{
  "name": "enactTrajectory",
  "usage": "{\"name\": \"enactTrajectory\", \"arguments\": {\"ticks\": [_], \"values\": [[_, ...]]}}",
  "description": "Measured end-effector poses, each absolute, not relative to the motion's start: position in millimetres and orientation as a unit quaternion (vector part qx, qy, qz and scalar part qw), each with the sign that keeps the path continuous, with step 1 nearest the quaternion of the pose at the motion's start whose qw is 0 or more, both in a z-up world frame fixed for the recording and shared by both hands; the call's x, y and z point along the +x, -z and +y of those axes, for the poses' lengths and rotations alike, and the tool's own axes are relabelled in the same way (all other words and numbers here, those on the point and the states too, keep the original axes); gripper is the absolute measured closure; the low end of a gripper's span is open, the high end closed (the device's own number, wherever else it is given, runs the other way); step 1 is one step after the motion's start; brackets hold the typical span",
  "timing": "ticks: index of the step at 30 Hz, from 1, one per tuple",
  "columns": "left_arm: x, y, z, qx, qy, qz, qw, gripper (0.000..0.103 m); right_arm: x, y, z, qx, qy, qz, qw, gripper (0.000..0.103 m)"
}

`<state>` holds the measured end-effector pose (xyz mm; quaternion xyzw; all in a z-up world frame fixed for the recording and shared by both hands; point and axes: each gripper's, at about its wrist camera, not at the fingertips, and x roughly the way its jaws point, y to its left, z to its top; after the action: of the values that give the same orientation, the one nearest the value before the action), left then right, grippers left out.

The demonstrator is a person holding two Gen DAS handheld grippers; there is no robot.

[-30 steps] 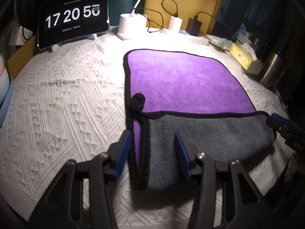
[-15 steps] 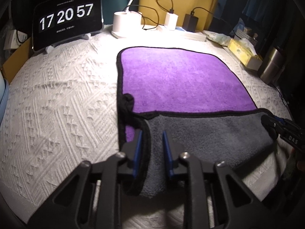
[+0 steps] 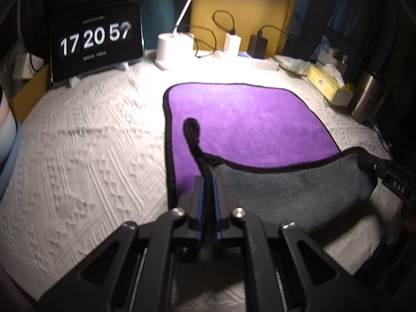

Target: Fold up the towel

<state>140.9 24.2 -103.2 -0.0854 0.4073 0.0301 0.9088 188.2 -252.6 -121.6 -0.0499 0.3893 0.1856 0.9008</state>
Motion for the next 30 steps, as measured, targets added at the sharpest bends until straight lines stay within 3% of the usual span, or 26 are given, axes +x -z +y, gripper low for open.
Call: {"name": "enactTrajectory", "arguments": {"ticks": [30], "values": [[162.1,70.3,56.1,-0.096,-0.079,0.343,0.931,0.097,229.1,80.6,-232.0,-0.081,-0.191,0.333,0.920,0.094]]}}
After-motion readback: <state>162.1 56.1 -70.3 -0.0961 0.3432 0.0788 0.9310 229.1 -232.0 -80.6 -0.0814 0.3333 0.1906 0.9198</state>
